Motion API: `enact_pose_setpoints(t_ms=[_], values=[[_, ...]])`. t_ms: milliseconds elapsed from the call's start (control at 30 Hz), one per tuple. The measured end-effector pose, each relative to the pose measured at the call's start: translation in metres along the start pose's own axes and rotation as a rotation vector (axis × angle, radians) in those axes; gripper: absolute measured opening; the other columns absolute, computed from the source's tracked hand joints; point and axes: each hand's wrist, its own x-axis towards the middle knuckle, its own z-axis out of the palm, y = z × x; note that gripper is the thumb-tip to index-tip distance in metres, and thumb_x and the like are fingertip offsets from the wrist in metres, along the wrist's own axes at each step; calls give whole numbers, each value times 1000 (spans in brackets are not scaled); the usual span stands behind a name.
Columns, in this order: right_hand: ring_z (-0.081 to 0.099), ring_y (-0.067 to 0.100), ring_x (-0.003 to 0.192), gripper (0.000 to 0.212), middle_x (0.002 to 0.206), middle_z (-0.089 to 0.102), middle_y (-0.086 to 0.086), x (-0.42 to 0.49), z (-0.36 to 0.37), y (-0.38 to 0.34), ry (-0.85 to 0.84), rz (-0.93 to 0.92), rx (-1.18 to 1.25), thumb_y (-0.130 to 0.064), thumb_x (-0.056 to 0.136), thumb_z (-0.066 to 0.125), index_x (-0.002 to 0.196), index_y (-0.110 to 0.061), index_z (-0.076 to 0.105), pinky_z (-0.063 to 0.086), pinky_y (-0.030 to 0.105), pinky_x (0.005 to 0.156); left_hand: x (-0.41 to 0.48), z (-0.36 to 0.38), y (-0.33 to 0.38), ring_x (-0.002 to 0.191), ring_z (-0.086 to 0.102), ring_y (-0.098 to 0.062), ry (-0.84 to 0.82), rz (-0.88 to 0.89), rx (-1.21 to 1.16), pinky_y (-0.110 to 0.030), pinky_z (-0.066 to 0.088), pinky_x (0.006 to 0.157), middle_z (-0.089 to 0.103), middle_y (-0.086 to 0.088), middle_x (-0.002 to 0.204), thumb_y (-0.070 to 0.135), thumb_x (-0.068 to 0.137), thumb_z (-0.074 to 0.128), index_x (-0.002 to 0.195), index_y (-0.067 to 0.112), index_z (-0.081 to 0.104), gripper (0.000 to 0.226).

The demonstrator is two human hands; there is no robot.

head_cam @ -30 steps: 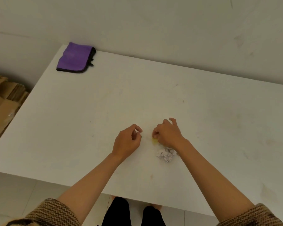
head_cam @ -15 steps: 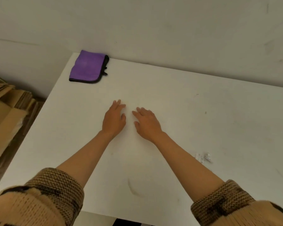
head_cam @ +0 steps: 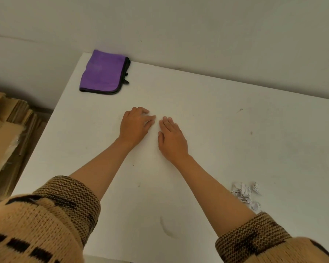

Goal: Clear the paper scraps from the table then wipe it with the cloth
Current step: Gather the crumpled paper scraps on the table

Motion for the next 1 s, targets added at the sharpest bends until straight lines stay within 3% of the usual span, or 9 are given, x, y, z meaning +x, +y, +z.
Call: enact_pose_setpoints(t_ms=[100,367,600,767,1000], values=[[13,18,144,46,154,24,7,-2,4,1,20,-10,-10,-18,100,32,144,-6,29,2,25,115,2,0,-2,87,60,-23,18,26,-9,-35,40,77,68,-2,93,26,85,64,94,17,74,17],[14,19,144,46,153,26,7,-2,8,1,58,1,10,-18,99,34,143,-6,30,5,26,116,5,2,-5,91,53,-21,1,-28,-69,-28,35,75,64,0,94,29,85,63,90,17,71,15],[14,17,144,46,153,26,7,-1,9,2,70,8,52,-18,99,35,143,-6,32,5,25,116,-11,5,-10,104,48,-20,-52,77,-22,-29,31,85,56,-2,113,36,91,41,120,29,62,36],[17,18,144,46,152,29,8,-1,10,3,86,6,57,-16,98,37,142,-5,33,6,26,116,-7,1,-9,96,57,-18,-26,132,20,-31,30,88,63,3,101,39,89,47,106,29,70,29],[19,21,143,46,151,31,10,-1,9,3,86,-6,64,-14,96,39,141,-4,36,10,30,117,17,1,3,95,52,-19,-63,20,30,-32,25,87,60,2,93,36,87,59,90,25,69,16]])
